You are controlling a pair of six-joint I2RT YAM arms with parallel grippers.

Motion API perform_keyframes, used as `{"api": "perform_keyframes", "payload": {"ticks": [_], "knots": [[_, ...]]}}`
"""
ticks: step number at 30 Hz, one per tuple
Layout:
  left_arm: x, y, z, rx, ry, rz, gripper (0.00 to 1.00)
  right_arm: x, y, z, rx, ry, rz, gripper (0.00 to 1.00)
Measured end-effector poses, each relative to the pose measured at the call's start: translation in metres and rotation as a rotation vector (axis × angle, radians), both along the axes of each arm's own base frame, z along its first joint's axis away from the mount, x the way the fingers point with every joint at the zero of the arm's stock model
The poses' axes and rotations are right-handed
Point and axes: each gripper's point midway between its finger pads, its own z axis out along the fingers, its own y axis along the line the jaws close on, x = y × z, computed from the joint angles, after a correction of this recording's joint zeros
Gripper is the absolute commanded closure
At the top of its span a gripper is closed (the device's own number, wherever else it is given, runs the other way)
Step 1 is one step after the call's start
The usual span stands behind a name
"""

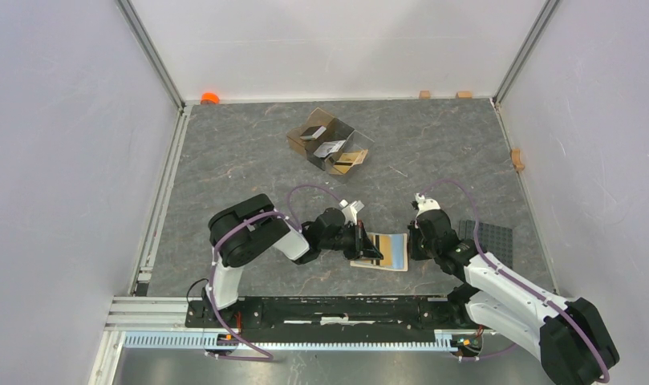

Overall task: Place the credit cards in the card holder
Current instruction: Insert the credit card into the card holder.

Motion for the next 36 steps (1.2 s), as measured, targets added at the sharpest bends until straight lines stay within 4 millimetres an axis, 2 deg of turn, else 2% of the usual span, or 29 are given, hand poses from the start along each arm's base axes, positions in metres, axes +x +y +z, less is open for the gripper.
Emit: {"api": "perform_keyframes", "payload": {"ticks": [15,23,36], "knots": [[-0.002,0.002,0.0,0.034,-0.049,-0.016,0.78,0.0,0.008,0.0,-0.001,-0.003,0.034,1.0],[-0.003,0.009,0.006,0.07,-0.089,-0.022,0.61,-0.002,0.011,0.0,0.001,-0.002,0.042,1.0],[-0.002,0.037,0.011,0.228,-0.151,-0.005,0.43,-0.002,0.01,0.0,-0.002,0.001,0.043,1.0]]}}
